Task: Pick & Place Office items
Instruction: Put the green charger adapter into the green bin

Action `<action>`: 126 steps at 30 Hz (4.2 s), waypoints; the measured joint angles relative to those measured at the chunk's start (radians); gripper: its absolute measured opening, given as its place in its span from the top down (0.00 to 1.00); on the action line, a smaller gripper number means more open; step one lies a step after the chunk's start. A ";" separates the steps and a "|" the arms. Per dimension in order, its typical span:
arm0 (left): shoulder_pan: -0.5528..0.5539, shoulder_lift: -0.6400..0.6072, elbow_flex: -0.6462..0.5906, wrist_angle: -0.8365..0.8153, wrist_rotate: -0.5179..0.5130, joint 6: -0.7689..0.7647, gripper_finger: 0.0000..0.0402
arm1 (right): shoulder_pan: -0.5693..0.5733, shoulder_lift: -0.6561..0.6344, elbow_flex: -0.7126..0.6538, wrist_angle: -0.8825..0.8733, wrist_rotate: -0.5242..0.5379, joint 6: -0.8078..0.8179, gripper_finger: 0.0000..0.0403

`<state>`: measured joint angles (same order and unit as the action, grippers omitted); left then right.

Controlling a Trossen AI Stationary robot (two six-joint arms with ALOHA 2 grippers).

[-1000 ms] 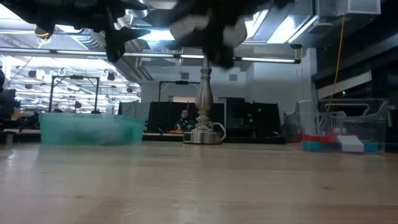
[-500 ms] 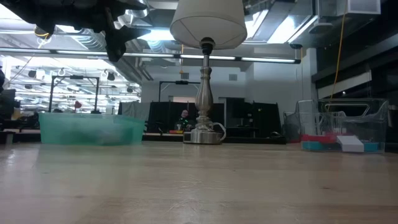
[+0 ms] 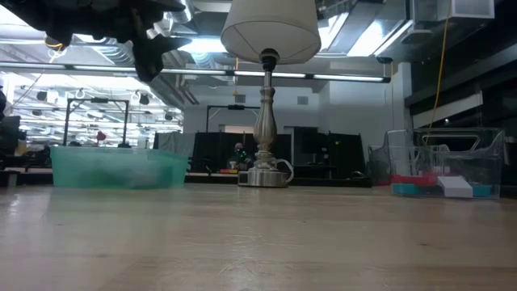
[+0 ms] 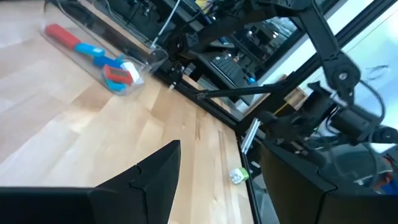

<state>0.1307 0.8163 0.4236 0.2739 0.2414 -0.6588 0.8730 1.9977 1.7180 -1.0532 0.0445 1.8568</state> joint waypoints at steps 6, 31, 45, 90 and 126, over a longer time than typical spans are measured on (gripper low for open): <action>0.000 0.000 0.000 -0.025 0.025 -0.043 0.47 | -0.002 0.068 0.000 0.029 -0.007 0.022 0.29; 0.000 0.000 0.000 -0.049 0.027 -0.065 0.47 | 0.001 0.150 0.000 0.008 -0.002 0.001 0.29; 0.000 0.000 0.000 -0.077 0.027 -0.063 0.47 | 0.001 0.150 -0.071 0.038 -0.019 -0.033 0.29; 0.588 -0.334 0.000 0.044 0.075 0.029 0.57 | -0.474 0.045 -0.185 0.722 0.255 -0.820 0.63; 0.893 -0.454 0.000 -0.117 0.258 -0.003 0.58 | -0.968 0.630 0.623 0.934 -0.112 -1.092 0.63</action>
<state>1.0238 0.3618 0.4236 0.1569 0.4999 -0.6614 -0.0951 2.6277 2.3411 -0.1188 -0.0677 0.7646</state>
